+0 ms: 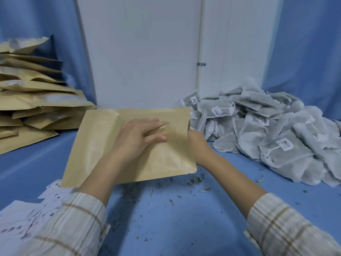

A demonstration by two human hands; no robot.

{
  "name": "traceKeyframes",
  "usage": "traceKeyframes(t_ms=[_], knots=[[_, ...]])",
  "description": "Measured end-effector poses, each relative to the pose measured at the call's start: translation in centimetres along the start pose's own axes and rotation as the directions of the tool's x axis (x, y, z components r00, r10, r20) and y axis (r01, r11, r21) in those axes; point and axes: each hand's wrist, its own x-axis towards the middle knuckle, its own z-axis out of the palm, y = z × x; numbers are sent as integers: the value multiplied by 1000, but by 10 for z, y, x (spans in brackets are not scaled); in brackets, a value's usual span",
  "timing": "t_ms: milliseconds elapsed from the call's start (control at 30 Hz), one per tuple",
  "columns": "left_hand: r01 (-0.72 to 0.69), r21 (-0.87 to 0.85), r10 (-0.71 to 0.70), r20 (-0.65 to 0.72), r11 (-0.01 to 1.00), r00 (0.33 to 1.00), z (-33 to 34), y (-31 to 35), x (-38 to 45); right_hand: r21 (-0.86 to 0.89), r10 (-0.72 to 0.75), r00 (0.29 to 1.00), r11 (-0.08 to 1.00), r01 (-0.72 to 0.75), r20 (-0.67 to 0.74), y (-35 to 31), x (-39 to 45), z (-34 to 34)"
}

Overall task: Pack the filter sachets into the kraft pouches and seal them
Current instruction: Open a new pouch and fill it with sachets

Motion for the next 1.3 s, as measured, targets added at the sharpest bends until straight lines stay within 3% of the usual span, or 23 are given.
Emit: traceKeyframes(t_ms=[67, 167, 300, 400, 533, 633, 667, 733, 800, 833, 900, 967, 1067, 1167, 1300], knots=[[49, -77, -50, -14, 996, 999, 12, -5, 5, 51, -127, 974, 989, 139, -189, 22, -5, -3], [123, -195, -141, -81, 973, 987, 36, -13, 11, 103, 14, 944, 994, 21, -330, 64, -3, -11], [189, -201, -207, -75, 961, 975, 67, -25, 23, -278, 201, 945, 921, -272, -258, 126, 6, -19], [213, -220, -231, -61, 952, 971, 85, -30, 31, -477, 230, 954, 827, -296, -193, 154, 8, -17], [218, -229, -232, -35, 949, 972, 100, -29, 37, -533, 334, 922, 753, -386, -196, 172, 16, -12], [225, -243, -239, -29, 944, 971, 104, -27, 41, -536, 235, 919, 755, -378, -317, 172, 20, -14], [225, -242, -239, -30, 944, 971, 104, -27, 42, -475, 184, 894, 793, -381, -409, 168, 20, -14], [218, -239, -233, -38, 946, 972, 104, -26, 41, -257, 151, 772, 889, -379, -617, 155, 22, -18], [215, -246, -233, -46, 945, 971, 104, -26, 40, 91, 298, 613, 934, -346, -731, 143, 24, -27], [217, -251, -236, -50, 943, 970, 103, -26, 39, 312, 435, 546, 899, -307, -716, 139, 26, -31], [229, -267, -251, -48, 936, 967, 102, -27, 39, 713, 691, 490, 677, -180, -532, 137, 24, -35], [256, -302, -278, -30, 918, 960, 102, -27, 39, 877, 748, 557, 476, -69, -362, 136, 16, -30], [268, -305, -289, -26, 914, 957, 104, -27, 39, 962, 644, 729, 262, 78, -234, 130, 9, -18], [260, -240, -270, -9, 935, 963, 107, -28, 39, 972, 567, 799, 219, 91, -203, 123, 12, -18], [252, -172, -254, 11, 952, 967, 106, -30, 38, 963, 595, 760, 215, 160, -259, 124, 14, -31]])
